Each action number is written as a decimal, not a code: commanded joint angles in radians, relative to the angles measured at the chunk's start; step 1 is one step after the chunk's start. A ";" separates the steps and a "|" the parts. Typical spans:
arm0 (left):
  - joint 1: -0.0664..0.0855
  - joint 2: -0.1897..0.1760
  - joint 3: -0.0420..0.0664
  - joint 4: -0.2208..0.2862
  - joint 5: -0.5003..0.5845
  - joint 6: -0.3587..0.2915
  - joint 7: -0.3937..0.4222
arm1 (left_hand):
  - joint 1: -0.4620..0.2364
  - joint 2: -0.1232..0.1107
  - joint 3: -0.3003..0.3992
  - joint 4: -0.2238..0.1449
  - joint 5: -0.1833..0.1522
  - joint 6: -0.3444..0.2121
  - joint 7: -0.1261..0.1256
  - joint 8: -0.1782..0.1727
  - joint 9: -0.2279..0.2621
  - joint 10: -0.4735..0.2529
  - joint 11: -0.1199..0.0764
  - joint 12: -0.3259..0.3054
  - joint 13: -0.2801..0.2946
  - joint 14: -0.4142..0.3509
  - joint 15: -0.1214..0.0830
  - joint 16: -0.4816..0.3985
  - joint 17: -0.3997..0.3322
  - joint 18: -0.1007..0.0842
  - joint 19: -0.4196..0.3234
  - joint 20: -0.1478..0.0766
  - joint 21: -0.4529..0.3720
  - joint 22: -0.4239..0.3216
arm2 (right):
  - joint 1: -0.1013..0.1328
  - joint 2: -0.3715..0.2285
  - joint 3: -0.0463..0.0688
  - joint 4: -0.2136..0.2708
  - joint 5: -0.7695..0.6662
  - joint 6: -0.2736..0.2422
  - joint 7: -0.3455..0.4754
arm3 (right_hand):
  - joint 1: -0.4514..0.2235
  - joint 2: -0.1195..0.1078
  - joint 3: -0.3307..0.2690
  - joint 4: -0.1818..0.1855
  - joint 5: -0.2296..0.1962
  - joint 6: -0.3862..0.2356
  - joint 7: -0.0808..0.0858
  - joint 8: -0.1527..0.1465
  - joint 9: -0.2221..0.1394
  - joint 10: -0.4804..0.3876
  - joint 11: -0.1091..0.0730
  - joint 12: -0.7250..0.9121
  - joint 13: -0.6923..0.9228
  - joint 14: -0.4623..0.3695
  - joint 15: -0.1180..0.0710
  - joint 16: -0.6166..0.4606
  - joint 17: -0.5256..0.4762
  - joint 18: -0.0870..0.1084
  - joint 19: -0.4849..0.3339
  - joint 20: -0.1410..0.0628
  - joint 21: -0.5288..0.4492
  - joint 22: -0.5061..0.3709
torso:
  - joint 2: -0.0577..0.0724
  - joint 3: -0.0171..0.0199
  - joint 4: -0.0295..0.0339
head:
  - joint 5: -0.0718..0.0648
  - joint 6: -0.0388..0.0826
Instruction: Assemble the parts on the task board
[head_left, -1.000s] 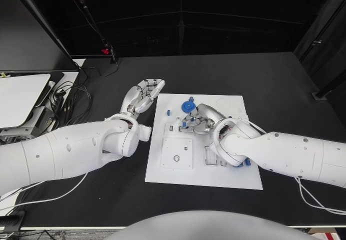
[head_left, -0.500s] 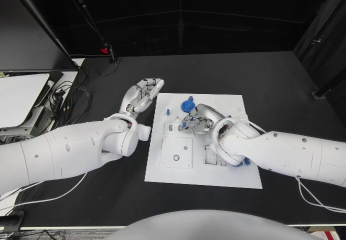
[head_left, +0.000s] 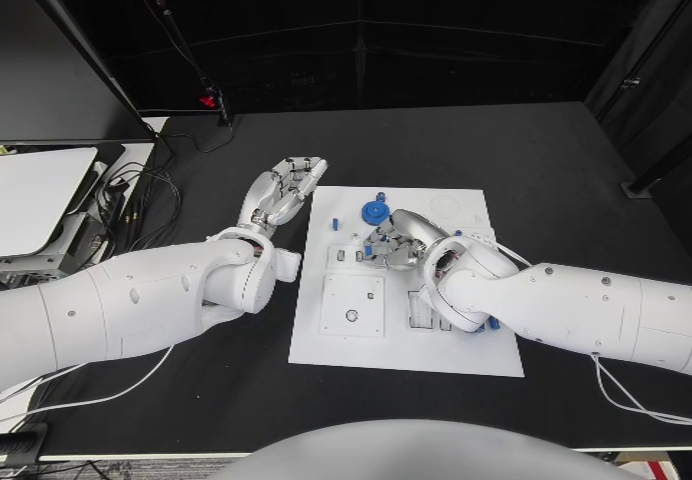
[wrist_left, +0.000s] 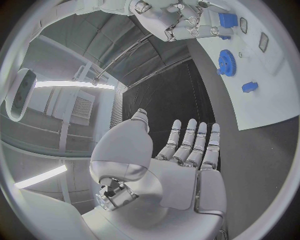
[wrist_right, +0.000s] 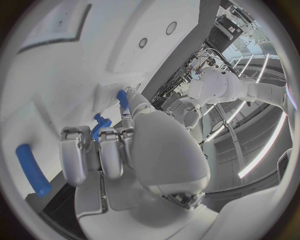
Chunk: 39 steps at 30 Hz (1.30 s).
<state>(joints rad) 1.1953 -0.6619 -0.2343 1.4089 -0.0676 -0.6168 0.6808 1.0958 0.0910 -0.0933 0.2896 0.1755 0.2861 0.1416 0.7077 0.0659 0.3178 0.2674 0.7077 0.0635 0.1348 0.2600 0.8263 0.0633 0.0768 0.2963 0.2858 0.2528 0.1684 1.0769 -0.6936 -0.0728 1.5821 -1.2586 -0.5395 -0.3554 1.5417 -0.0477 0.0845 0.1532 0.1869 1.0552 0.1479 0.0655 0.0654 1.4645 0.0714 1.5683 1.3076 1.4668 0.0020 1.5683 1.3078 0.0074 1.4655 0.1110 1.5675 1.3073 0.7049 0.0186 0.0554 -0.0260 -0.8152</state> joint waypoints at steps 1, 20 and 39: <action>0.001 0.000 0.001 0.000 -0.006 0.005 0.222 | 0.005 0.004 -0.007 0.000 0.005 0.005 0.155 -0.003 -0.001 0.007 -0.003 -0.003 0.001 0.006 0.003 0.004 0.001 0.017 -0.001 0.004 0.005 0.000 | 0.000 -0.001 0.000 0.004 -0.008 0.002 0.001 | -0.001 -0.015 -0.004 -0.007 -0.008 -0.024 0.005 -0.005 -0.002 0.106 0.011 0.003 0.263 0.104 0.012 0.002 0.263 -0.007 0.105 0.010 0.003 0.263 | 0.000 0.0003 0.0006 | 0.000 0.000; -0.001 0.001 -0.001 -0.004 -0.006 0.009 0.220 | 0.006 0.004 -0.008 0.000 0.006 0.006 0.155 -0.003 -0.001 0.007 -0.003 -0.003 0.001 0.006 0.003 0.004 0.001 0.017 -0.001 0.004 0.005 0.000 | 0.000 -0.003 0.000 0.004 -0.012 -0.025 0.029 | -0.020 -0.089 -0.006 0.022 -0.056 -0.119 0.036 -0.001 0.000 0.106 0.041 0.003 0.263 0.104 0.043 0.002 0.263 -0.007 0.105 0.042 0.003 0.263 | 0.000 -0.0005 0.0005 | -0.002 0.003; 0.017 -0.037 -0.002 0.020 -0.168 0.037 0.084 | 0.033 0.014 -0.078 0.002 0.009 -0.011 0.136 -0.010 -0.001 0.218 -0.039 0.094 0.030 0.272 -0.052 0.097 0.034 0.074 0.282 -0.001 0.213 0.097 | 0.057 -0.151 0.002 0.138 0.304 -0.238 0.383 | -0.182 -0.124 -0.091 0.139 -0.030 -0.141 0.047 0.021 0.008 0.106 0.053 0.003 0.263 0.104 0.063 0.002 0.263 -0.007 0.104 0.064 0.002 0.263 | -0.005 0.0023 0.0006 | 0.010 0.003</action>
<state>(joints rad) 1.2062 -0.6960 -0.2377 1.4240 -0.1274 -0.6015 0.6808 1.1243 0.0967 -0.1674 0.2913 0.1795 0.2808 0.1439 0.6960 0.0659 0.5199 0.2322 0.7940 0.0914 0.3904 0.2122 0.9184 0.0946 0.1437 0.5688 0.2851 0.4594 0.2631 1.1279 -0.8378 -0.0718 1.7084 -1.1261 -0.7159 -0.1205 1.3648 -0.1728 -0.0020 0.2926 0.1543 0.9076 0.1936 0.0818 0.0727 1.4668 0.1181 1.5683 1.3076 1.4650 0.0573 1.5683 1.3075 0.0075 1.4650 0.1667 1.5675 1.3073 0.7028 0.0198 0.0569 -0.0182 -0.8089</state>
